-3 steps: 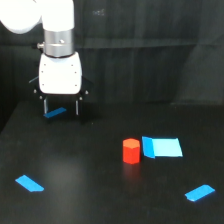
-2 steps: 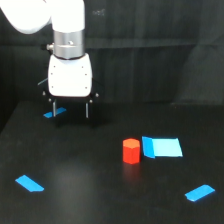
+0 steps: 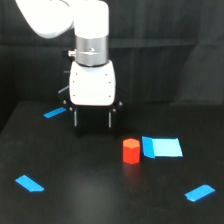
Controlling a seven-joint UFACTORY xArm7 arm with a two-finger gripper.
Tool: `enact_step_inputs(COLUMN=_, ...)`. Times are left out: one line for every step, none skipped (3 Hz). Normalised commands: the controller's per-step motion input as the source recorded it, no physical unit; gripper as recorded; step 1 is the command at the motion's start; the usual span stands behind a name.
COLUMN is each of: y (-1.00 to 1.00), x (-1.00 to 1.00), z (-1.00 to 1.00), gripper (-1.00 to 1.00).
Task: Pick up the red object from the table
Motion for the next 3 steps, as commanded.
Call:
enact_step_inputs(y=-0.78, x=0.8, z=-0.08, gripper=1.0)
enact_step_inputs(y=-0.64, x=0.81, z=-0.19, gripper=0.98)
enact_step_inputs(y=-0.55, x=0.46, z=0.01, gripper=1.0)
